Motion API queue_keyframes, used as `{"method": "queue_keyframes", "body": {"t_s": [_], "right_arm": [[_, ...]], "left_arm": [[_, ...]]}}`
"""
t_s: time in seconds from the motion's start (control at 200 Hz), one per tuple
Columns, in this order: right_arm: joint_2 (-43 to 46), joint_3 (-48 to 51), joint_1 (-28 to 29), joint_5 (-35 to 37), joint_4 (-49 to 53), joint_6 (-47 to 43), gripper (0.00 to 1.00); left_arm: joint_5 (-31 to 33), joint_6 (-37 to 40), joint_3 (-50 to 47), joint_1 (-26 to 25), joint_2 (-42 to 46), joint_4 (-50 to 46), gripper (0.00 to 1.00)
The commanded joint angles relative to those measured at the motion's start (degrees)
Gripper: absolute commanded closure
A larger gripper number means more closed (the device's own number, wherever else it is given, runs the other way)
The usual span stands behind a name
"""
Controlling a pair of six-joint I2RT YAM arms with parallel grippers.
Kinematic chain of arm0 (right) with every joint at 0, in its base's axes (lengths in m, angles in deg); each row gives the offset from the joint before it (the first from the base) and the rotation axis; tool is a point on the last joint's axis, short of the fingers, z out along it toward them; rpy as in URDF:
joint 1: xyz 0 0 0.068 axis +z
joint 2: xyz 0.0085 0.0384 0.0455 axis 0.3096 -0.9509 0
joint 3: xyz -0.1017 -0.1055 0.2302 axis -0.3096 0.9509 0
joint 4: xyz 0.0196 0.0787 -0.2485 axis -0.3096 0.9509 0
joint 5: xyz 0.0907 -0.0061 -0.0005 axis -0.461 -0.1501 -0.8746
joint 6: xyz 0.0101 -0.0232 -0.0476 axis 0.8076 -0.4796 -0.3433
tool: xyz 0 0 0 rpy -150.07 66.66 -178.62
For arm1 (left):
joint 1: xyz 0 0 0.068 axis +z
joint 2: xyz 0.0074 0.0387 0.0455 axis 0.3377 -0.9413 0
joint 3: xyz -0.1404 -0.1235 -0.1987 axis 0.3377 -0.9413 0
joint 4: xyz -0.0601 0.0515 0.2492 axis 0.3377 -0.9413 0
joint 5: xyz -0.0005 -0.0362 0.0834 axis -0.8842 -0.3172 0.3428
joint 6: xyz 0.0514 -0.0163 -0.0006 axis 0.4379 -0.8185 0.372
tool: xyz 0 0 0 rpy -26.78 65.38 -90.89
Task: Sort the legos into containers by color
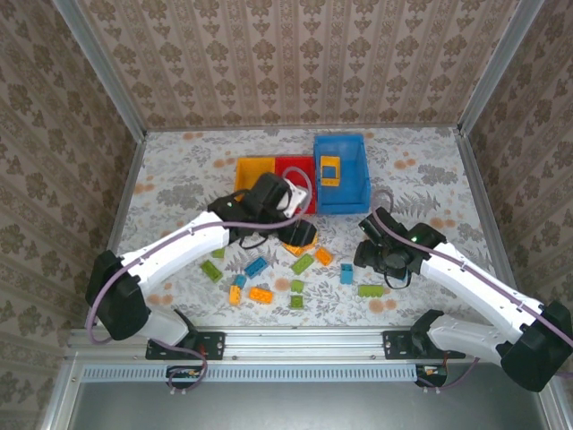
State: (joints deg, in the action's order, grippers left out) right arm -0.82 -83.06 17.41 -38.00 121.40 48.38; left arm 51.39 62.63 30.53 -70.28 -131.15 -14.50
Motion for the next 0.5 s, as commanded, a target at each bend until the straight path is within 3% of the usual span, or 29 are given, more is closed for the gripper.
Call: {"method": "queue_keyframes", "body": {"t_s": [0.0, 0.155, 0.3, 0.495], "right_arm": [[1.0, 1.6, -0.1, -3.4, 2.5, 21.4, 0.29], [3.2, 7.3, 0.9, -4.6, -3.2, 36.6, 0.27], [3.4, 9.0, 1.5, -5.5, -2.1, 42.6, 0.24], [4.1, 15.2, 1.6, -7.0, -9.2, 47.8, 0.22]], "left_arm": [[-0.9, 3.0, -1.4, -3.1, 2.4, 3.3, 0.33], [-0.2, 3.2, -2.1, -6.1, 2.9, 3.1, 0.32], [-0.1, 3.0, -2.5, -7.0, 3.7, 4.0, 0.32], [-0.1, 2.8, -3.1, -8.0, 4.1, 4.9, 0.32]]}}
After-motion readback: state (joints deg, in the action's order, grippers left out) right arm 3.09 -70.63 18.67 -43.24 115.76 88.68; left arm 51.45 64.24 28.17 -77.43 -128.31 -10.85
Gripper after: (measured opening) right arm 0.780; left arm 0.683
